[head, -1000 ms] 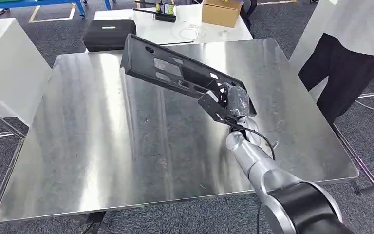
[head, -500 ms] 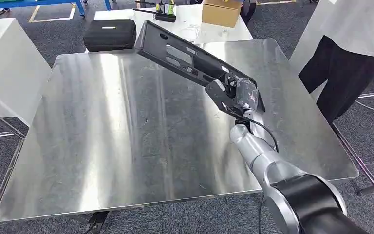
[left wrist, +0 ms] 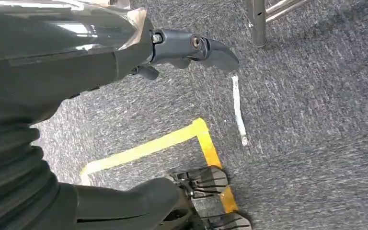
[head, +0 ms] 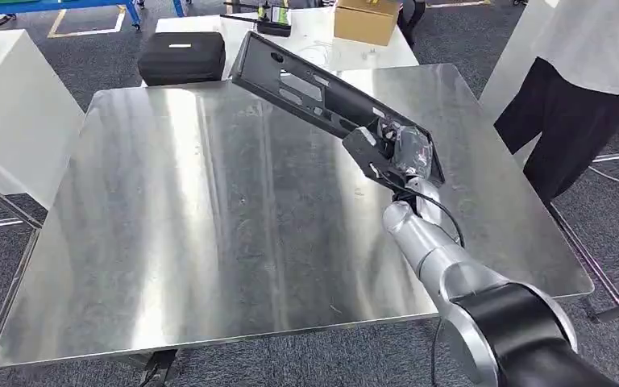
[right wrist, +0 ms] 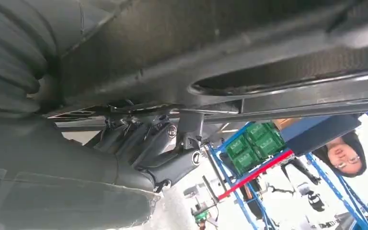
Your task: Take the parts from the cabinet and place them on the table.
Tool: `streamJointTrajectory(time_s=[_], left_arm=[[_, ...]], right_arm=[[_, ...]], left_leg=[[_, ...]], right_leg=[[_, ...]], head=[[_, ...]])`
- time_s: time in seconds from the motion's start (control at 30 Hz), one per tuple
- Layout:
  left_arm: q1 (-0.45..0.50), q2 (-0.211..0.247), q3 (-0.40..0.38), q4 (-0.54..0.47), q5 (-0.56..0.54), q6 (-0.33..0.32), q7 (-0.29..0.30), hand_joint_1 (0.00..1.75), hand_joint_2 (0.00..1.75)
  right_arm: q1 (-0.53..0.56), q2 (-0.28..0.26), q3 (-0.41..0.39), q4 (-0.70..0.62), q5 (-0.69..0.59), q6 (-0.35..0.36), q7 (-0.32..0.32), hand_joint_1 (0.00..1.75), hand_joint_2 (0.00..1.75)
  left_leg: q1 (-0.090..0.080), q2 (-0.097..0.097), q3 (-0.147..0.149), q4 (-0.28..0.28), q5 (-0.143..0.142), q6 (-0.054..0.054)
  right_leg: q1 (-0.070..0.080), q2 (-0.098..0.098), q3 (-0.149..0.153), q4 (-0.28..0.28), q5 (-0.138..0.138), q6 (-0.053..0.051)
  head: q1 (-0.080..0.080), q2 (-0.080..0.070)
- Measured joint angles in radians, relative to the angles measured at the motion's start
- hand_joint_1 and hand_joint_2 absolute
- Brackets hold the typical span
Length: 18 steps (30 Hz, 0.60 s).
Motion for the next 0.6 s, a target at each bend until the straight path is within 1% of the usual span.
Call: streamJointTrajectory(time_s=[0.27,0.3,0.57,0.6], left_arm=[[0.0,0.0,0.002,0.0,0.005,0.006,-0.005,0.0,1.75],[0.0,0.0,0.002,0.0,0.006,0.006,-0.008,0.0,1.75],[0.002,0.002,0.003,0.0,0.015,0.036,-0.021,0.0,1.75],[0.002,0.002,0.003,0.0,0.017,0.04,-0.023,0.0,0.0]], right_arm=[[0.0,0.003,0.0,0.0,-0.002,0.0,0.0,1.75,1.75],[0.0,0.003,0.0,0.0,-0.002,0.001,0.0,0.0,0.0],[0.0,0.008,-0.002,0.003,0.007,0.007,-0.001,0.0,0.0],[-0.001,0.008,-0.003,0.003,0.006,0.008,-0.002,0.0,0.0]], left_leg=[[0.0,0.0,0.0,0.0,0.0,0.0],[0.0,0.0,0.0,0.0,0.0,0.0],[0.0,0.0,0.0,0.0,0.0,0.0],[0.0,0.0,0.0,0.0,0.0,0.0]], right_leg=[[0.0,0.0,0.0,0.0,0.0,0.0],[0.0,0.0,0.0,0.0,0.0,0.0],[0.0,0.0,0.0,0.0,0.0,0.0],[0.0,0.0,0.0,0.0,0.0,0.0]], head=[[0.0,0.0],[0.0,0.0],[0.0,0.0],[0.0,0.0]])
